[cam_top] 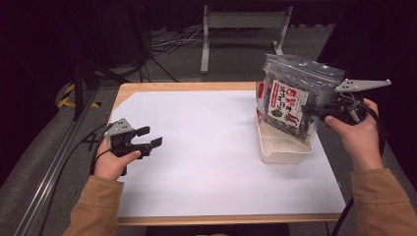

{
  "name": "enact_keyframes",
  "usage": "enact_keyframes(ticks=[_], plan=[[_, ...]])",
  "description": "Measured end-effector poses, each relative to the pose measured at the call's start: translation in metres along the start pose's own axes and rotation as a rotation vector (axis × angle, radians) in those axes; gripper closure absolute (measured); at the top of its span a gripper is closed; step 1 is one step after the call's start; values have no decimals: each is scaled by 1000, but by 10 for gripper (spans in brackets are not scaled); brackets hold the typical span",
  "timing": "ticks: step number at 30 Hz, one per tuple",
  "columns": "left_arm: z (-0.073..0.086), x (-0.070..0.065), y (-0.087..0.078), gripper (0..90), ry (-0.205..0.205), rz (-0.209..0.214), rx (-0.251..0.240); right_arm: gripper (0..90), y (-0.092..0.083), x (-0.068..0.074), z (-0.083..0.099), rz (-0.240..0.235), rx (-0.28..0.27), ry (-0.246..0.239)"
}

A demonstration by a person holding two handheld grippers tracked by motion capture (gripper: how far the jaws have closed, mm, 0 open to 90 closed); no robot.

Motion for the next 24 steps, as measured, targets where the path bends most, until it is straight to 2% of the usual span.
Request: enact_keyframes(ticks=[9,15,24], plan=[[1,-1,1,298,0,2,5,773,7,-4,9,42,26,-8],[1,0,1,298,12,-1,7,773,12,-5,17,30,36,-3],[2,-2,1,297,4,1,14,773,15,-3,25,14,32,-5]])
Point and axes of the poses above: each handheld gripper's, and its own axes: y roughly forward along the jaws, z roughly out of its underside, x roughly to its left, the point moved 9 cm from there along y, roughly forward along the jaws, and after that the axes turned 1 degree about -z, right-handed, at the moved point
